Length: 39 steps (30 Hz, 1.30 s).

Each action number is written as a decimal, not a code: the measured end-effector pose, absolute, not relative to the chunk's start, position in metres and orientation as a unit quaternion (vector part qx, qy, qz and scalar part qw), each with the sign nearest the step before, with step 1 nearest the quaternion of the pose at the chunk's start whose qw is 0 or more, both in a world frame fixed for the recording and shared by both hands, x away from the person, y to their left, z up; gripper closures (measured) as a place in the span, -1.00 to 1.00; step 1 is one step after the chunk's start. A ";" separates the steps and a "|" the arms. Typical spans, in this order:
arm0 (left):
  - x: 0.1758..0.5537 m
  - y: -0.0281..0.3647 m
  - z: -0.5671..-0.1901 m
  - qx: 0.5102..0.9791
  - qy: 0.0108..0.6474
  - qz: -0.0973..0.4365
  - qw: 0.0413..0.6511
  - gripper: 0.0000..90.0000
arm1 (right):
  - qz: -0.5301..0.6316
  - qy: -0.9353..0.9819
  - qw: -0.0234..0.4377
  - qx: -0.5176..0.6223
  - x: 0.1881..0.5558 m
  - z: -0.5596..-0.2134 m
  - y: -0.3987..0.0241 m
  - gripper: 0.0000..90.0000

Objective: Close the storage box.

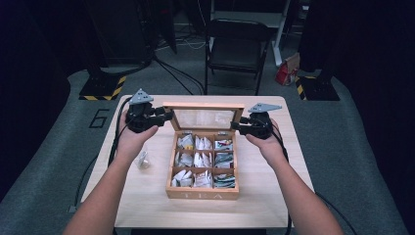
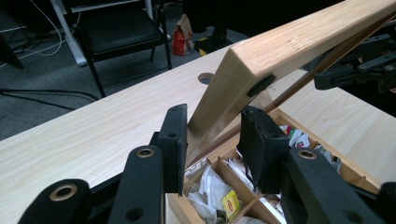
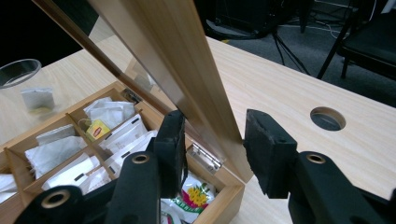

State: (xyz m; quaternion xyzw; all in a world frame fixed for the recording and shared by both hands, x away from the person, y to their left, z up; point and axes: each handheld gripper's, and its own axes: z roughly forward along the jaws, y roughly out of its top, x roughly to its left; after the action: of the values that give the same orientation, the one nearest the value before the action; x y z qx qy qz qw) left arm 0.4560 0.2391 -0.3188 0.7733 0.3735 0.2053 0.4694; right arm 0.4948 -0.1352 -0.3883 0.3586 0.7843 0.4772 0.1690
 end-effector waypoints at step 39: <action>0.408 0.244 -0.346 0.784 0.353 0.203 0.470 0.35 | 0.496 0.785 0.173 0.328 0.415 -0.355 -0.142 0.10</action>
State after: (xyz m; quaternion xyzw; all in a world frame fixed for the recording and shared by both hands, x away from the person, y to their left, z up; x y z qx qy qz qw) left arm 0.4083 0.2438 -0.3457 0.7836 0.3528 0.2025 0.4696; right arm 0.4149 -0.1424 -0.3550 0.3279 0.7853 0.4957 0.1734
